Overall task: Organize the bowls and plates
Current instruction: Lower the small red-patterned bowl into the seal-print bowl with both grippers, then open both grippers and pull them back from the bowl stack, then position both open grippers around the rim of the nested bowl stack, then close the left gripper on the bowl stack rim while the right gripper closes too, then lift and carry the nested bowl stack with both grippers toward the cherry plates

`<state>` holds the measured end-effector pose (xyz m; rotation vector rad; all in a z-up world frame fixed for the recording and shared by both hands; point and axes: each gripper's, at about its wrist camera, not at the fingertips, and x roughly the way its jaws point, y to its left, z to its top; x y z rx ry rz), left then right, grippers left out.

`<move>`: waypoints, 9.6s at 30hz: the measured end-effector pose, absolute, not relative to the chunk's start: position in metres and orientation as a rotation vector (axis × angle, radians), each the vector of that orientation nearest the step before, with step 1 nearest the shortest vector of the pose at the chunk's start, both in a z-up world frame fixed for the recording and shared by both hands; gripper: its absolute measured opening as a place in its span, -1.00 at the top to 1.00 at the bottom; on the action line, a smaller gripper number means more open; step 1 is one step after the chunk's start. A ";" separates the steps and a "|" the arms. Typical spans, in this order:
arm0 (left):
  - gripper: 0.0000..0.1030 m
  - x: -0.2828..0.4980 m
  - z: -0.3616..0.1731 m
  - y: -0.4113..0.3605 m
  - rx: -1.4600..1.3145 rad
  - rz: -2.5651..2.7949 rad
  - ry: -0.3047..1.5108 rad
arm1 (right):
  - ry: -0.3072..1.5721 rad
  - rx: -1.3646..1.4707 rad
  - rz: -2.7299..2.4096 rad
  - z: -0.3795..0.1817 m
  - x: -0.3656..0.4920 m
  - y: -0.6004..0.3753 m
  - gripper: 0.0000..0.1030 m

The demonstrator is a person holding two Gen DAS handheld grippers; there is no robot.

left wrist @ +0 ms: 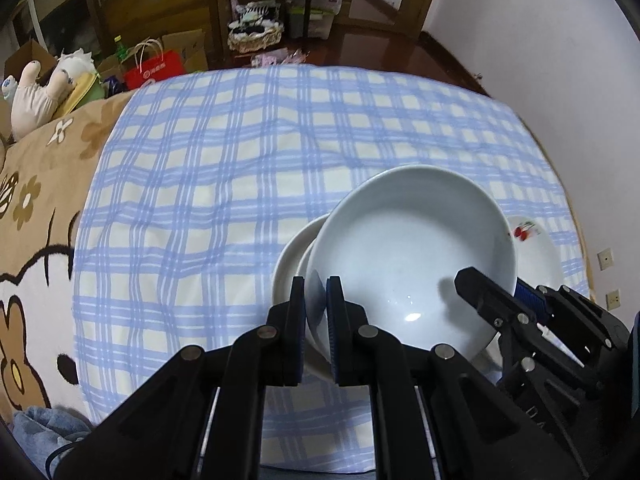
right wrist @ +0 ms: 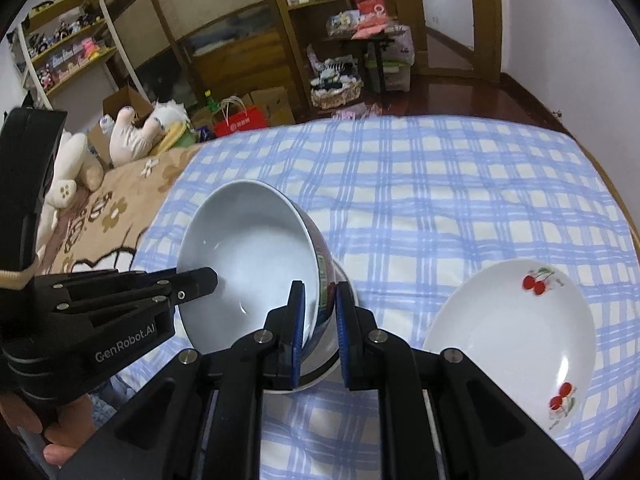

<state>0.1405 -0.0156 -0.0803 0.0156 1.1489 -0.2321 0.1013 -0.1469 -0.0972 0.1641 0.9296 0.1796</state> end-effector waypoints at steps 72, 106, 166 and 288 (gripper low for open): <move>-0.19 0.138 -0.097 0.001 0.088 -0.184 1.121 | 0.808 0.205 0.127 -0.111 0.091 -0.184 -0.38; -0.60 0.174 -0.121 0.031 0.081 -0.030 1.275 | 0.918 0.179 0.018 -0.137 0.093 -0.197 -1.00; -0.62 0.186 -0.137 0.024 0.123 -0.036 1.328 | 1.076 0.161 -0.056 -0.152 0.116 -0.183 -0.98; 0.95 0.168 -0.128 0.012 -0.030 -0.236 1.292 | 1.106 0.314 0.033 -0.153 0.124 -0.157 0.88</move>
